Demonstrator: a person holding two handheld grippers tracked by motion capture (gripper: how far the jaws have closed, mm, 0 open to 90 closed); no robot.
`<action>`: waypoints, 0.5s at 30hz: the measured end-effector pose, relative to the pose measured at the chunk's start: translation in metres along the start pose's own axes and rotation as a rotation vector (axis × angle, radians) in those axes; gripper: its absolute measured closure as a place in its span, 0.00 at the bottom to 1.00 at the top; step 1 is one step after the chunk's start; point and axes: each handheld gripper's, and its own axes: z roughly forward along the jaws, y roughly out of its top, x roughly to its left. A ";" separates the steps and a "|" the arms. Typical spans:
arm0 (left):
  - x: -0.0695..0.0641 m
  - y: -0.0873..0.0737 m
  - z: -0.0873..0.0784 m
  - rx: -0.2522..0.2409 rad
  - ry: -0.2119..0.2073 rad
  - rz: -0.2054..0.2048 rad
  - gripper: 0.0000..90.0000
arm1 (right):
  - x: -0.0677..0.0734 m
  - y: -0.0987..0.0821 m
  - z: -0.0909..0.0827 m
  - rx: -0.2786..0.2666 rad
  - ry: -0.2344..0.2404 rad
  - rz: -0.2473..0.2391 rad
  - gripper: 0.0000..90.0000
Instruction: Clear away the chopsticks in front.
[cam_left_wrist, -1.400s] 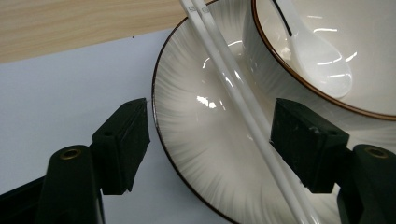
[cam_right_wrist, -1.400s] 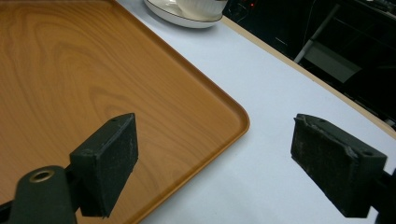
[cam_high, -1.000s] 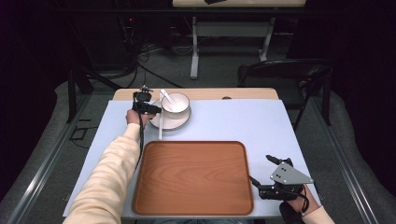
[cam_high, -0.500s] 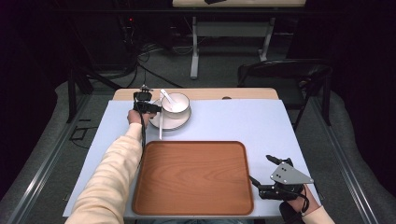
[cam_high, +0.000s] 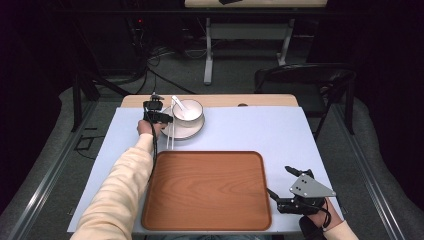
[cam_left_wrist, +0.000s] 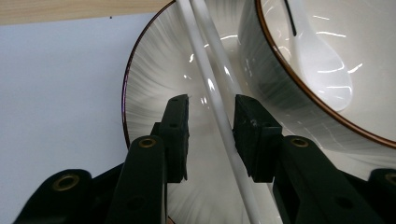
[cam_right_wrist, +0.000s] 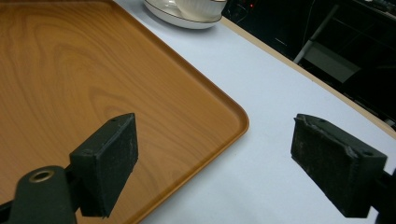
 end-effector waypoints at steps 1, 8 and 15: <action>0.000 0.000 0.000 0.000 0.000 0.000 0.74 | 0.000 0.000 0.000 0.000 0.000 0.000 0.16; 0.002 0.003 0.002 -0.008 0.024 -0.007 0.74 | 0.000 0.000 0.000 0.003 0.000 0.000 0.16; 0.002 0.004 0.007 0.019 0.037 -0.009 0.78 | 0.000 0.000 0.000 0.003 -0.001 -0.001 0.16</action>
